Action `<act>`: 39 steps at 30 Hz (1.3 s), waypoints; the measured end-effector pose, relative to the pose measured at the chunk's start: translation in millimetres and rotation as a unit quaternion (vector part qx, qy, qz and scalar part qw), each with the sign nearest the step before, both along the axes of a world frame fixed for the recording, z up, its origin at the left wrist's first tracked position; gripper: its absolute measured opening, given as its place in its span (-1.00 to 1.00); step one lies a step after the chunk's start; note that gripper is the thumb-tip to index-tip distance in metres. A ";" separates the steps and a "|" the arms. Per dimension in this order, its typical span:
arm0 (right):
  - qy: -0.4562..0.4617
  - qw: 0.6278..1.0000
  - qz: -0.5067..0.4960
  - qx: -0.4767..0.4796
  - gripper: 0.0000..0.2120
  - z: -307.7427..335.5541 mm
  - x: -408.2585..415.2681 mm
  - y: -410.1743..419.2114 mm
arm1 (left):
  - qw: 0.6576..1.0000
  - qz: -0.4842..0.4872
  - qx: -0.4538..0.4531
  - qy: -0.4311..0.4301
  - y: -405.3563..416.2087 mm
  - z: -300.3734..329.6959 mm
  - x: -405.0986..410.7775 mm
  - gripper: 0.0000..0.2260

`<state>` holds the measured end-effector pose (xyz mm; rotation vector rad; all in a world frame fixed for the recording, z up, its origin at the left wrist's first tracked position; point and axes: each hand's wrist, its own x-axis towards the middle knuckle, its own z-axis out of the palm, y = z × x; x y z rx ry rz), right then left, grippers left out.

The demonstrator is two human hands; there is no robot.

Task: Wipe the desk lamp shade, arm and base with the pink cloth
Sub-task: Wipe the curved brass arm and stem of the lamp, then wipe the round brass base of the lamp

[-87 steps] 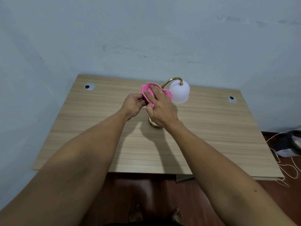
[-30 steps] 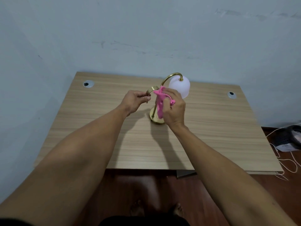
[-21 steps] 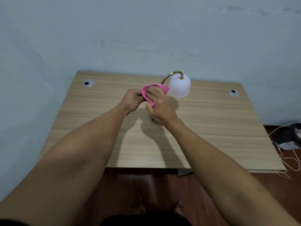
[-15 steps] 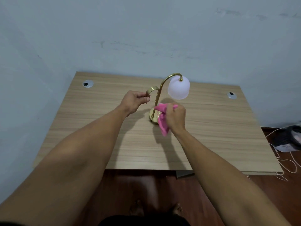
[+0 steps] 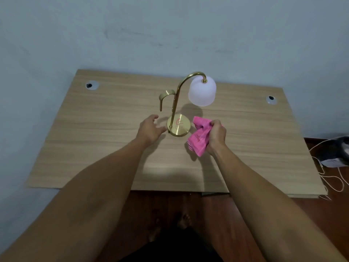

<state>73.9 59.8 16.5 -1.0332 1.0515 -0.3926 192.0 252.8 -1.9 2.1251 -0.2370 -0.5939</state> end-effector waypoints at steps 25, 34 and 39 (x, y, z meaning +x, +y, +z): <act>0.026 0.578 0.541 -0.611 -0.43 -144.3 64.0 -43.2 | 0.979 -0.069 0.106 -0.159 -56.5 -118.3 -3.2 -0.16; 0.002 0.636 0.538 -0.553 -0.42 -136.0 67.4 -46.8 | 0.981 -0.062 0.091 -0.158 -55.6 -127.1 -3.4 -0.15; 0.012 0.649 0.543 -0.532 -0.41 -121.8 76.9 -23.8 | 0.981 -0.056 0.084 -0.164 -56.8 -121.3 -5.4 -0.16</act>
